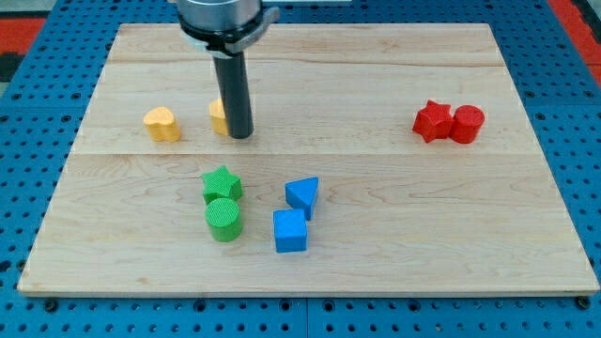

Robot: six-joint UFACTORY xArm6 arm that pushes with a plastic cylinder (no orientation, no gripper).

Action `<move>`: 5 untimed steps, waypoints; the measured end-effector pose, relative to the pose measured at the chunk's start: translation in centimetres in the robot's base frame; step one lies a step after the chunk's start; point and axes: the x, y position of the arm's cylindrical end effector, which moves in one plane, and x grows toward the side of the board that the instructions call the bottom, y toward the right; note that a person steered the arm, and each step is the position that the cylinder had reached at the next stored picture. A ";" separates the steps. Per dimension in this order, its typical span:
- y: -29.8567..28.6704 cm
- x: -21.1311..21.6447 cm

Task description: Push yellow hexagon into yellow heart

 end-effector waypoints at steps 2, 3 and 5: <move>6.0 -2.3; 0.9 -2.4; -5.6 -2.4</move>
